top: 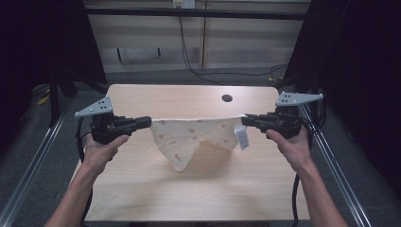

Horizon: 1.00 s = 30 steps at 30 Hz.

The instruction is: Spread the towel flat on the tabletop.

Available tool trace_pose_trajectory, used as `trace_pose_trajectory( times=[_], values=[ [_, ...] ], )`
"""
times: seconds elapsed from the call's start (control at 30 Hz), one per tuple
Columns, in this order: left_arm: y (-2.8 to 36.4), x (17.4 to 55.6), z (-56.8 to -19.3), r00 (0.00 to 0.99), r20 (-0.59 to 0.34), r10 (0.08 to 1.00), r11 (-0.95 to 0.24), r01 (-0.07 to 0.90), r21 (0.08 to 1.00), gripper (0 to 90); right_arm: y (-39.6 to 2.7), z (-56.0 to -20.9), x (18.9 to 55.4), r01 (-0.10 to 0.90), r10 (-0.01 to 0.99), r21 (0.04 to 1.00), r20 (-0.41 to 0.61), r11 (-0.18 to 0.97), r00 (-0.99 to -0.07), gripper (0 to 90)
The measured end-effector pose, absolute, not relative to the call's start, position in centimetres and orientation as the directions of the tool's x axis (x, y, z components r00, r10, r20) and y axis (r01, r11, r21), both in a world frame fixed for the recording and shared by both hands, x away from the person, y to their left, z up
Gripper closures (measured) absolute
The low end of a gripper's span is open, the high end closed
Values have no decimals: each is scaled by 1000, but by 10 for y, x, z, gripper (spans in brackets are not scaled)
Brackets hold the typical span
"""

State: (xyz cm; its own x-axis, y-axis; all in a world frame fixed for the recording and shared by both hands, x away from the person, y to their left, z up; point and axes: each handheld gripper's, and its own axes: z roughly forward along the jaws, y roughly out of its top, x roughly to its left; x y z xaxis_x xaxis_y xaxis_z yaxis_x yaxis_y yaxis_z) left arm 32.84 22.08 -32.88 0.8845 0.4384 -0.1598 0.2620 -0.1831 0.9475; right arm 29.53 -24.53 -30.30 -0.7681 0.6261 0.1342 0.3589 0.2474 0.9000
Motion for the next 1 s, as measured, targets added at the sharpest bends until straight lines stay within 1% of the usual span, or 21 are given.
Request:
trace_pose_trajectory(
  times=[0.17,0.27,0.5,0.63,0.7,0.73,0.83,1.0],
  values=[
    [224,310,-314,898,-129,420,-166,216,962,878,-244,-288,282,319,600,910,103,265,-793,852],
    [227,301,-310,901,-136,411,-157,217,964,878,-242,-283,273,302,579,913,94,275,-810,853],
    [232,278,-305,911,-113,397,-170,194,966,878,-238,-279,243,270,542,920,77,285,-837,854],
    [233,272,-305,911,-110,398,-166,189,968,878,-237,-286,233,267,518,923,91,277,-851,856],
    [229,276,-315,901,-101,422,-184,195,963,877,-237,-299,236,286,530,914,96,289,-842,857],
    [227,280,-323,899,-108,425,-189,204,961,878,-239,-308,240,306,540,909,114,282,-834,858],
    [222,292,-342,892,-151,426,-200,256,946,877,-246,-328,252,349,566,904,158,246,-809,862],
    [218,314,-356,872,-184,454,-202,302,932,877,-255,-339,271,379,594,896,178,231,-784,863]
  ],
)
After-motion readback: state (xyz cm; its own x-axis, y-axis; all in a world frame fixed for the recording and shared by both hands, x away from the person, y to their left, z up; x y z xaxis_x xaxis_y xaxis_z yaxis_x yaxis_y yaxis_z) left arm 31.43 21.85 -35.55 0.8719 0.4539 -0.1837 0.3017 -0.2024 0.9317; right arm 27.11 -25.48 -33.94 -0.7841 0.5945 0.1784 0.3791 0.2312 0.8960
